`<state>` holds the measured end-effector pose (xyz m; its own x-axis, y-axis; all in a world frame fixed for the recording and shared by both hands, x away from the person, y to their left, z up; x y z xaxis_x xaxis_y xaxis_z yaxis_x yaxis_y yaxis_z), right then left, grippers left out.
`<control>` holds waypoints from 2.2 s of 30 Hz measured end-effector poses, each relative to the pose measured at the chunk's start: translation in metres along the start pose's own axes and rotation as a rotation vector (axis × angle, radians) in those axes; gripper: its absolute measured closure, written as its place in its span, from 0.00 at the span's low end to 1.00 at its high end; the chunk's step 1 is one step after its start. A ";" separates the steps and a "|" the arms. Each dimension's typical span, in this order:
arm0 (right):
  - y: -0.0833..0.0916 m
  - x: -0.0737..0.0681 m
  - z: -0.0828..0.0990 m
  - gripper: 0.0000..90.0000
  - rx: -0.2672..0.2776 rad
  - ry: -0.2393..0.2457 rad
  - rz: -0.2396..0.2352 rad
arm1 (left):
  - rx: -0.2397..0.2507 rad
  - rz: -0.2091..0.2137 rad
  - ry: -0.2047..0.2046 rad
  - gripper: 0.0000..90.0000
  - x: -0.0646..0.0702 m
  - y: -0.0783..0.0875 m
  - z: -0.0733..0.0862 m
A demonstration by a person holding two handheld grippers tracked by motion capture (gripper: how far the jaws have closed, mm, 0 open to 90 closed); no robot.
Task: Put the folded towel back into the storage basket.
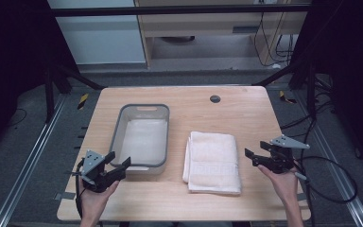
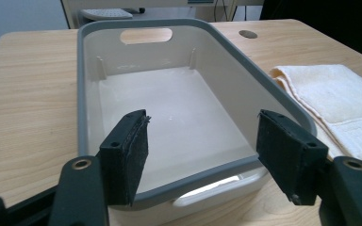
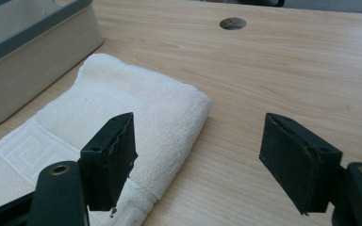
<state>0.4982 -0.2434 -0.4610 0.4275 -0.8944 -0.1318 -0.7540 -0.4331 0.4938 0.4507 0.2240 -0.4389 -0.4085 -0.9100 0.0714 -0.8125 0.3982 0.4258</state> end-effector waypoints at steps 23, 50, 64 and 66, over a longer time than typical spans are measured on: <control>-0.003 -0.007 -0.019 0.34 0.012 -0.010 -0.032 | -0.019 0.093 -0.090 0.37 0.056 -0.028 -0.025; -0.029 -0.009 -0.025 0.37 -0.006 -0.002 -0.022 | -0.074 0.187 -0.157 0.38 0.113 -0.059 -0.021; -0.045 -0.014 -0.018 0.34 -0.043 0.023 -0.026 | -0.135 0.236 -0.190 0.42 0.138 -0.073 -0.007; -0.045 -0.014 -0.018 0.33 -0.040 0.025 -0.025 | -0.143 0.238 -0.196 0.42 0.140 -0.074 -0.005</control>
<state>0.5354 -0.2094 -0.4664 0.4588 -0.8800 -0.1233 -0.7228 -0.4503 0.5243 0.4555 0.0666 -0.4560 -0.6632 -0.7483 0.0151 -0.6238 0.5639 0.5413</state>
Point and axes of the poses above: each handheld gripper's, and its own axes: y roughly backward along the jaws, z roughly out of its underside, x roughly to its right, the point moved 6 cm from there along -y, roughly forward along the jaws, and after that the axes turned 1 degree about -y, right-handed, at the moved point
